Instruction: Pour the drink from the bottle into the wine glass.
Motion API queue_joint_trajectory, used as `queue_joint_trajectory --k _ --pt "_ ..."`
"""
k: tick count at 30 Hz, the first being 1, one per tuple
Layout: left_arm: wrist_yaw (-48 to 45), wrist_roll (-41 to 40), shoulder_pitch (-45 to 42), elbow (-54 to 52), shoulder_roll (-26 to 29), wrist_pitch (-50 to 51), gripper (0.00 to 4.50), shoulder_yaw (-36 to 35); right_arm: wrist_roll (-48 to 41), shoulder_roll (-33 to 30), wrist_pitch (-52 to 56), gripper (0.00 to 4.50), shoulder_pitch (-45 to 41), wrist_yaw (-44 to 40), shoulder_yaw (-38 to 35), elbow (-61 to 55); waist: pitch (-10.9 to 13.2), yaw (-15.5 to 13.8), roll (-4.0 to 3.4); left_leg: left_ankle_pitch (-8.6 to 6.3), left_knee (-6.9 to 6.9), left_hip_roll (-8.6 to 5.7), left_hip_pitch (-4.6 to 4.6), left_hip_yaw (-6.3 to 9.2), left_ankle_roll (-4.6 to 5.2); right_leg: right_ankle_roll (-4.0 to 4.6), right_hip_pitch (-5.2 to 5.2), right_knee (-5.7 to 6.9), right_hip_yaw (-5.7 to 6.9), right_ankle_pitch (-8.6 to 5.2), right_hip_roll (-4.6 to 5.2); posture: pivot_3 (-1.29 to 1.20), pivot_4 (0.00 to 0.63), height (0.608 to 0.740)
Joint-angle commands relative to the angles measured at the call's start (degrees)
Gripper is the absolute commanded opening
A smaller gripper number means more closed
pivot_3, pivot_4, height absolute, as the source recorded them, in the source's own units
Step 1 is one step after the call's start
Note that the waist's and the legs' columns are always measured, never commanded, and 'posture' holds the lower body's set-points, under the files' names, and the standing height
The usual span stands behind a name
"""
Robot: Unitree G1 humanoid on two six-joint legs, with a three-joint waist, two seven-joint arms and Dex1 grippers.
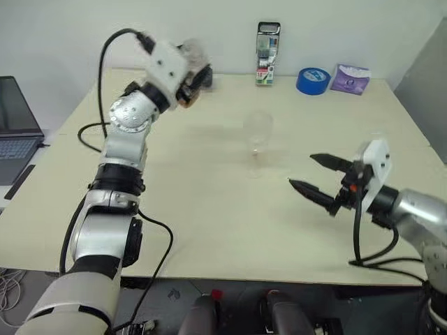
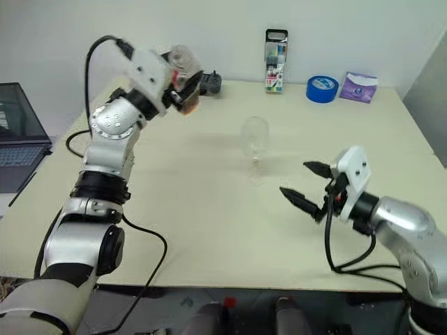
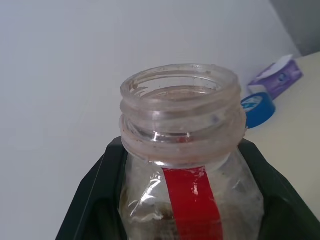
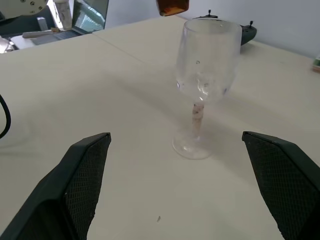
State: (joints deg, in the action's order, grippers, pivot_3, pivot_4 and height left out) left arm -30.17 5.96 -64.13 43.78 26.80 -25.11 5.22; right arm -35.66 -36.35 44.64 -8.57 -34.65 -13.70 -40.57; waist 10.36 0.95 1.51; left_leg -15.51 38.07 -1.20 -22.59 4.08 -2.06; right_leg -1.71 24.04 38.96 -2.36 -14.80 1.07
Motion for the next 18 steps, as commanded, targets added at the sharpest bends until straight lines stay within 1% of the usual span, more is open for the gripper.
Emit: queue_joint_trajectory --k 1,6,10,15,18 --pt "0.4 3.3 -4.1 4.7 -0.3 -8.3 2.15 2.1 1.7 1.2 -3.2 4.5 0.2 3.6 -0.9 -2.6 0.0 0.6 0.01 0.02 -0.01 -0.01 0.0 0.05 0.03 0.0 -0.01 0.01 0.04 0.0 -0.01 0.0 0.15 0.74" --pt "4.7 8.7 -7.0 11.4 -0.8 -15.3 2.15 5.0 2.1 2.7 -4.8 4.5 -0.4 6.9 -0.7 -3.3 0.0 0.9 0.01 0.03 -0.07 -0.01 -0.12 0.19 0.04 -0.07 0.09 0.01 0.15 -0.04 -0.05 0.0 0.15 0.74" --pt "10.6 16.0 -8.8 14.3 0.1 -20.2 2.15 8.6 2.0 2.5 -5.3 4.5 -0.1 8.1 -1.6 -3.9 0.0 0.7 0.03 0.03 -0.05 -0.06 -0.21 0.26 0.04 -0.13 0.1 -0.01 0.21 -0.07 0.06 0.0 0.15 0.74" --pt "16.4 22.7 -9.6 15.9 0.9 -23.9 2.15 12.6 2.1 2.4 -5.6 4.5 0.2 8.9 -1.7 -4.3 0.0 0.7 0.04 0.03 0.02 -0.1 -0.21 0.25 0.05 -0.16 0.05 0.0 0.19 -0.08 0.14 0.0 0.15 0.74" --pt "19.9 25.8 -10.6 16.9 1.3 -24.0 2.15 14.2 1.5 2.5 -5.5 4.5 -0.6 9.5 -1.7 -4.3 0.0 0.7 0.04 0.03 0.01 -0.11 -0.21 0.25 0.05 -0.16 0.06 0.0 0.2 -0.08 0.14 0.0 0.15 0.74"
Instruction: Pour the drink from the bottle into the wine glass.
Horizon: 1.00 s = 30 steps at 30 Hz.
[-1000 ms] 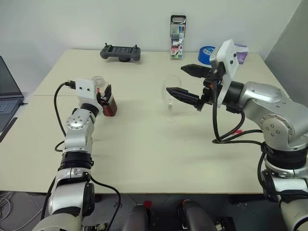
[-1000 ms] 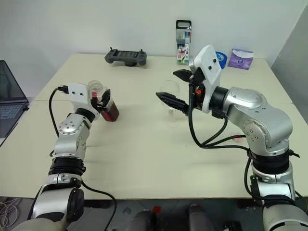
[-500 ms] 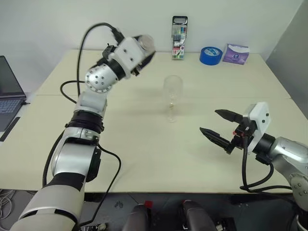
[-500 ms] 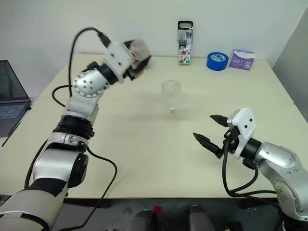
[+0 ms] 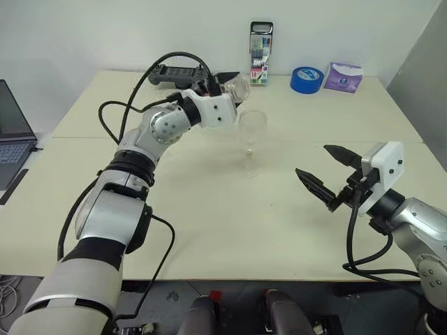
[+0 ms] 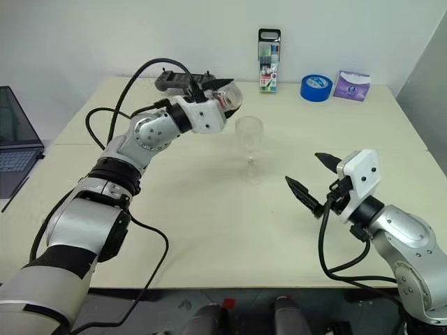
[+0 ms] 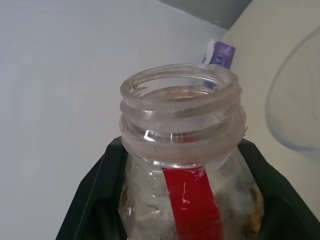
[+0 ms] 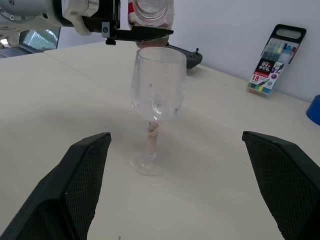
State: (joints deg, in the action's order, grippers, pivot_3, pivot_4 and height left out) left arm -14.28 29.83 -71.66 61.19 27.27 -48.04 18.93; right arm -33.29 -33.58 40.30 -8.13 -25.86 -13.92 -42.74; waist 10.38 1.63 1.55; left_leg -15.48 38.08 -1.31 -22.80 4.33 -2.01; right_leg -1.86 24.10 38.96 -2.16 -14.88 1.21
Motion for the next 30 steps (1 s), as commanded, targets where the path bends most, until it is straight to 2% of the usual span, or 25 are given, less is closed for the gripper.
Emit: queue_joint_trajectory --k 1,16,30 --pt "4.9 2.4 -3.3 -0.1 0.9 -1.0 2.15 0.6 -1.0 -0.3 -1.1 4.5 -1.4 0.9 -1.4 -2.2 0.0 0.0 0.0 0.0 0.0 0.0 0.0 0.0 0.0 0.0 0.0 0.0 0.0 0.0 0.0 0.0 0.15 0.74" --pt "15.6 12.9 -7.6 3.1 2.0 0.3 2.15 7.3 -3.4 -0.7 0.0 4.5 -4.6 2.0 -0.5 -2.0 0.0 0.0 0.0 0.0 0.0 -0.02 -0.01 -0.04 0.0 0.0 0.01 0.02 0.04 0.0 -0.01 0.0 0.15 0.74" --pt "20.4 16.7 -11.2 6.3 2.1 1.8 2.15 10.9 -4.2 -1.1 -0.1 4.5 -5.0 3.0 0.1 -1.9 0.0 0.0 0.0 0.0 0.01 -0.02 -0.02 -0.08 0.0 0.0 0.01 0.03 0.04 0.0 -0.01 0.0 0.15 0.74"
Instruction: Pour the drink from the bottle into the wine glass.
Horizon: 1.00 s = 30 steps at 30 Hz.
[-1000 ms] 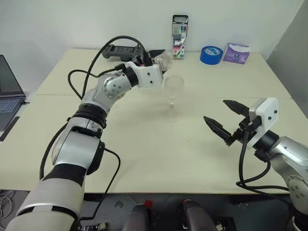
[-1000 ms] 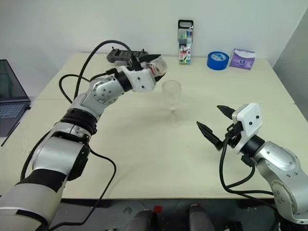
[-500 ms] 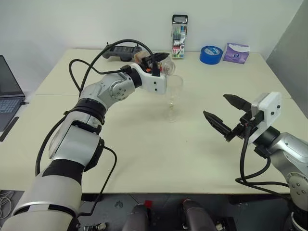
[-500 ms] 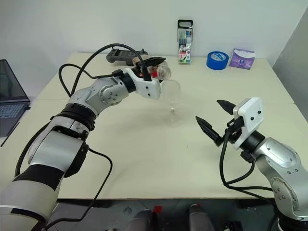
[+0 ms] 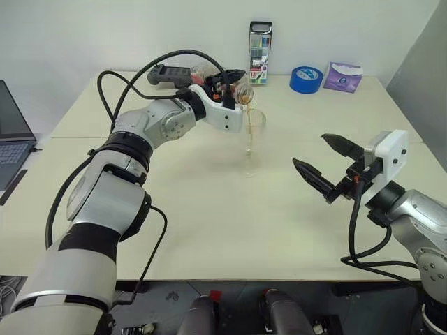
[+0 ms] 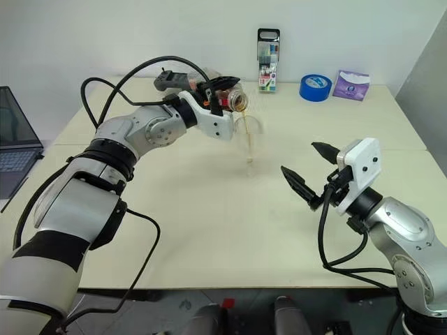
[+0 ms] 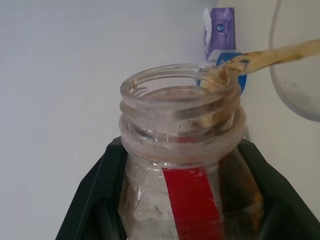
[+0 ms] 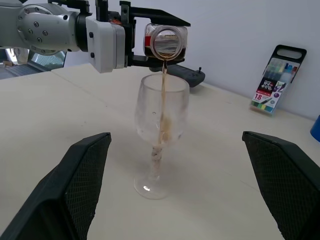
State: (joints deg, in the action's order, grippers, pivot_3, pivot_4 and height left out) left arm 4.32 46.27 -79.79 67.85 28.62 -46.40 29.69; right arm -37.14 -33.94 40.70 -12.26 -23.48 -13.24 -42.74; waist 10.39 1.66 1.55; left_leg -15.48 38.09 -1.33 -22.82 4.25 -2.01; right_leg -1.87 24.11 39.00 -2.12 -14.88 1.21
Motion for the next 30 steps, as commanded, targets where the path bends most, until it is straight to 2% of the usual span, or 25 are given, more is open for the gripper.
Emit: queue_joint_trajectory --k 1,30 --pt "2.0 0.5 -3.2 -0.4 0.7 0.1 2.15 0.3 -0.4 -0.7 -0.5 4.5 -0.9 0.6 -0.6 -1.9 0.0 0.0 0.0 0.0 0.0 0.0 0.0 0.0 0.0 0.0 0.0 0.0 0.0 0.0 0.0 0.0 0.15 0.74" --pt "5.7 5.4 -5.9 0.5 4.2 -3.2 2.15 4.1 0.1 -1.1 -1.4 4.5 -1.5 0.8 1.3 -1.2 0.0 0.0 0.0 0.0 0.03 -0.01 -0.01 -0.07 0.0 0.0 0.0 0.02 0.0 0.0 0.0 0.0 0.15 0.74"
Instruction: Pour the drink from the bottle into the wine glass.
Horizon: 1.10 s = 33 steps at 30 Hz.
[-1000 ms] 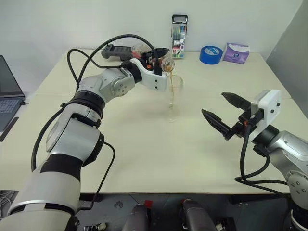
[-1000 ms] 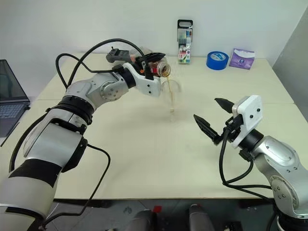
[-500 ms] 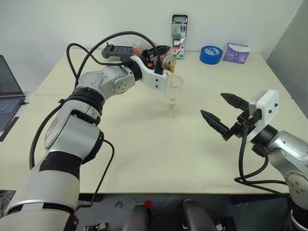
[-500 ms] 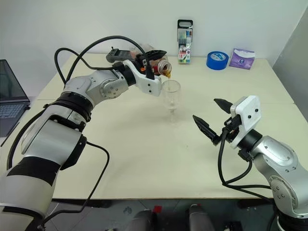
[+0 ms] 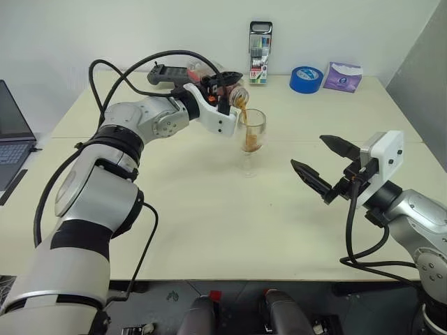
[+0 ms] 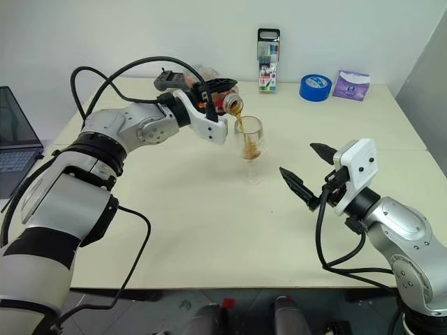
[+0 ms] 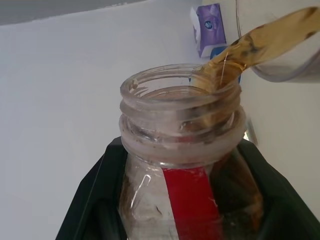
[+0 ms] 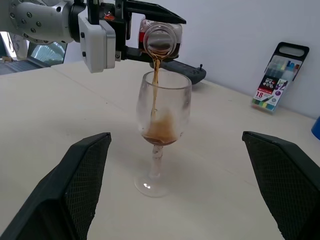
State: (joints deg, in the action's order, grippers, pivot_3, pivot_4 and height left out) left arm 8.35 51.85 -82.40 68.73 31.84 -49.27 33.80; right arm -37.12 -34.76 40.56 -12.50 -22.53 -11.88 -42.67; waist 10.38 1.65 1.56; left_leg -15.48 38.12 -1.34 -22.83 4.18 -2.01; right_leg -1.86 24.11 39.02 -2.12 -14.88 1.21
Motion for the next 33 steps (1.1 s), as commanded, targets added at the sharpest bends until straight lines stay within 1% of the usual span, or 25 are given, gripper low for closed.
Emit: queue_joint_trajectory --k 1,33 --pt "1.6 0.1 -3.4 -0.3 1.1 -0.4 2.15 0.2 0.0 -0.3 -1.2 4.5 -1.3 -0.2 -0.1 -1.2 0.0 0.0 0.0 0.0 0.0 0.0 -0.01 0.0 0.0 0.0 0.0 0.0 0.0 0.0 0.0 0.0 0.15 0.74" --pt "3.0 1.8 -6.1 2.1 0.1 0.8 2.15 2.9 -1.2 -0.3 -0.2 4.5 -1.8 0.3 1.0 -1.6 0.0 0.0 0.01 0.0 0.02 -0.01 0.0 -0.07 0.0 0.0 0.0 0.03 0.0 0.0 0.0 0.0 0.15 0.74"
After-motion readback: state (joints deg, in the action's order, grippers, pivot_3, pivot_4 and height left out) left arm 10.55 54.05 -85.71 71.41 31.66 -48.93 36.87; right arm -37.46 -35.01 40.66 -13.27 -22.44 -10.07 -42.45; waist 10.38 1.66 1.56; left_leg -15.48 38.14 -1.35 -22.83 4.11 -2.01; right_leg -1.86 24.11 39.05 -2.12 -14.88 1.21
